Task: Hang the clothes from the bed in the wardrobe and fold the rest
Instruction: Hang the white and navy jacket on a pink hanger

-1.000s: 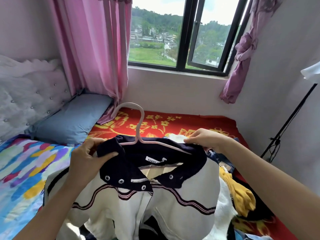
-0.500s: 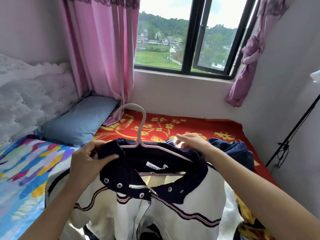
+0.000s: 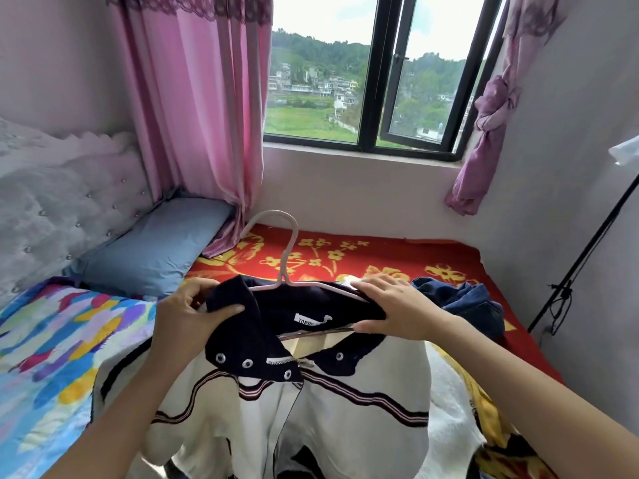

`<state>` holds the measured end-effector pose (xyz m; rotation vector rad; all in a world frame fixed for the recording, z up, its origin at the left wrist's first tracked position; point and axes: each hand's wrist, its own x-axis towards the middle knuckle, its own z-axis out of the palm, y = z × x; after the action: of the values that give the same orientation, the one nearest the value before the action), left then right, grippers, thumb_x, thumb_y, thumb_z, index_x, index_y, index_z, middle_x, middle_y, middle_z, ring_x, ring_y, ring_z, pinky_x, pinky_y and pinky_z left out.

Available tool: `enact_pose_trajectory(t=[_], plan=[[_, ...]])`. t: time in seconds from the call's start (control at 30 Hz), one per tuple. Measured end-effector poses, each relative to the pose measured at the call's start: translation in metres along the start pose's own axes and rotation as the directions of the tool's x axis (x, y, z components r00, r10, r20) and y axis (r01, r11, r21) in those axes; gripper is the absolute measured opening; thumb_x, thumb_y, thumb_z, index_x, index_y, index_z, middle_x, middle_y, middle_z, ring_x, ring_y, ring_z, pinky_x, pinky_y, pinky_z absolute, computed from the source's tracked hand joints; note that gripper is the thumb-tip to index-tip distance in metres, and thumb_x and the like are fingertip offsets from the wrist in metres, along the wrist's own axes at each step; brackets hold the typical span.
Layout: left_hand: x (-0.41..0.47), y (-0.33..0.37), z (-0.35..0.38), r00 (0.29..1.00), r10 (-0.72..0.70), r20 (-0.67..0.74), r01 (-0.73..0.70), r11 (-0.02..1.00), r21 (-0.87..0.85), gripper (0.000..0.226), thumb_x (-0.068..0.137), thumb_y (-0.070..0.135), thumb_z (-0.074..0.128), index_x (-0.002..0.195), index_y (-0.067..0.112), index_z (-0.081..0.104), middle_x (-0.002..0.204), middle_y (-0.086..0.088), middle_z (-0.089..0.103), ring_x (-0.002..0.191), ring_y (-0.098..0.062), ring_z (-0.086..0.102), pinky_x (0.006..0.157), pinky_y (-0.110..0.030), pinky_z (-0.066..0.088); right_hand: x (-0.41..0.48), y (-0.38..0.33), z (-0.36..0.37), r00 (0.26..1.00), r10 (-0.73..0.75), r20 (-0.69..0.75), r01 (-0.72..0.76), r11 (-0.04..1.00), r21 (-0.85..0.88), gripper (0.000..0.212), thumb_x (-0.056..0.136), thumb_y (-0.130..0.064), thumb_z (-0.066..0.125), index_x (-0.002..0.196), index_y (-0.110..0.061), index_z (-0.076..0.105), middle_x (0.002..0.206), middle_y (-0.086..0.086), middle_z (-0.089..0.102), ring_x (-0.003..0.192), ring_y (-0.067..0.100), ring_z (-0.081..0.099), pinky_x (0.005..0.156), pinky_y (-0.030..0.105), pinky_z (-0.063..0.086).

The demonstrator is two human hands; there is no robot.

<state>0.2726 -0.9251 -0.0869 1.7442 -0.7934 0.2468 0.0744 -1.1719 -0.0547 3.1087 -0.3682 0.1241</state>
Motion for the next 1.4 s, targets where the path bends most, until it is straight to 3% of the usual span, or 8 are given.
enact_pose_trajectory(t=[0.1, 0.2, 0.4, 0.6, 0.8, 1.0, 1.1, 1.4], plan=[[0.007, 0.004, -0.001, 1.000, 0.024, 0.009, -0.023, 0.999, -0.031, 0.043, 0.055, 0.002, 0.087, 0.072, 0.030, 0.059, 0.072, 0.011, 0.063, 0.065, 0.013, 0.056, 0.061, 0.000, 0.040, 0.013, -0.022, -0.016, 0.981, -0.090, -0.173, 0.102, 0.993, 0.059, 0.068, 0.086, -0.055, 0.054, 0.140, -0.016, 0.040, 0.143, 0.005, 0.041, 0.134, 0.019, 0.030, 0.106, 0.036, 0.025], [0.010, 0.008, -0.004, 0.996, 0.016, 0.086, -0.011, 0.999, -0.053, 0.044, 0.055, 0.003, 0.086, 0.071, 0.034, 0.060, 0.070, 0.014, 0.064, 0.063, 0.009, 0.058, 0.060, -0.002, 0.042, 0.030, -0.048, -0.027, 0.980, -0.130, -0.151, 0.157, 0.971, 0.179, 0.023, 0.094, -0.032, 0.053, 0.087, -0.011, 0.058, 0.088, 0.006, 0.060, 0.082, 0.023, 0.051, 0.073, 0.033, 0.039], [0.026, -0.004, -0.066, 0.907, -0.095, 0.411, 0.082, 0.995, 0.049, 0.035, 0.070, 0.002, 0.078, 0.087, 0.029, 0.063, 0.077, 0.013, 0.070, 0.069, 0.002, 0.063, 0.065, -0.011, 0.048, 0.066, -0.079, -0.051, 0.998, -0.017, -0.060, 0.043, 0.893, 0.448, 0.030, 0.094, -0.026, 0.052, 0.069, -0.010, 0.055, 0.057, -0.005, 0.058, 0.060, 0.014, 0.052, 0.071, 0.036, 0.044], [-0.009, -0.016, -0.155, 0.955, -0.194, 0.227, 0.198, 0.980, 0.003, 0.027, 0.080, 0.003, 0.067, 0.095, 0.025, 0.067, 0.086, 0.014, 0.073, 0.078, 0.004, 0.066, 0.069, -0.008, 0.048, 0.096, -0.118, -0.087, 0.904, -0.351, -0.244, 0.329, 0.936, -0.126, 0.034, 0.094, -0.049, 0.042, 0.096, -0.025, 0.067, 0.100, -0.007, 0.051, 0.104, 0.013, 0.042, 0.075, 0.025, 0.028], [-0.039, 0.007, -0.214, 0.966, -0.258, 0.021, 0.257, 0.966, 0.028, 0.021, 0.080, 0.001, 0.065, 0.089, 0.020, 0.067, 0.076, 0.010, 0.071, 0.071, 0.003, 0.063, 0.067, -0.010, 0.049, 0.119, -0.172, -0.107, 0.932, -0.342, -0.117, 0.356, 0.925, 0.132, 0.038, 0.095, -0.046, 0.042, 0.073, -0.017, 0.054, 0.074, -0.005, 0.048, 0.077, 0.018, 0.049, 0.074, 0.035, 0.040], [-0.093, 0.066, -0.252, 0.950, -0.196, -0.242, 0.244, 0.952, 0.185, 0.028, 0.069, 0.011, 0.075, 0.087, 0.031, 0.065, 0.073, 0.022, 0.069, 0.069, 0.011, 0.061, 0.066, -0.003, 0.045, 0.121, -0.224, -0.109, 0.866, -0.474, -0.158, 0.486, 0.724, 0.490, 0.043, 0.091, -0.040, 0.053, 0.053, -0.020, 0.046, 0.043, -0.009, 0.039, 0.046, 0.009, 0.036, 0.057, 0.029, 0.032], [-0.132, 0.096, -0.269, 0.900, -0.211, -0.381, 0.320, 0.914, 0.250, 0.030, 0.061, 0.026, 0.077, 0.087, 0.037, 0.065, 0.076, 0.023, 0.069, 0.072, 0.012, 0.060, 0.069, -0.002, 0.044, 0.116, -0.251, -0.106, 0.780, -0.606, -0.158, 0.586, 0.616, 0.526, 0.043, 0.090, -0.040, 0.055, 0.054, -0.017, 0.046, 0.041, -0.010, 0.036, 0.042, 0.006, 0.033, 0.054, 0.028, 0.029], [-0.286, 0.156, -0.317, 0.706, -0.270, -0.655, 0.626, 0.670, 0.398, 0.052, 0.073, 0.016, 0.078, 0.074, 0.065, 0.062, 0.080, 0.031, 0.067, 0.076, 0.017, 0.059, 0.065, 0.000, 0.042, 0.050, -0.364, -0.075, 0.452, -0.887, -0.093, 0.802, 0.359, 0.478, 0.049, 0.089, -0.040, 0.057, 0.049, -0.021, 0.036, 0.046, -0.010, 0.034, 0.048, 0.007, 0.032, 0.052, 0.022, 0.027]])
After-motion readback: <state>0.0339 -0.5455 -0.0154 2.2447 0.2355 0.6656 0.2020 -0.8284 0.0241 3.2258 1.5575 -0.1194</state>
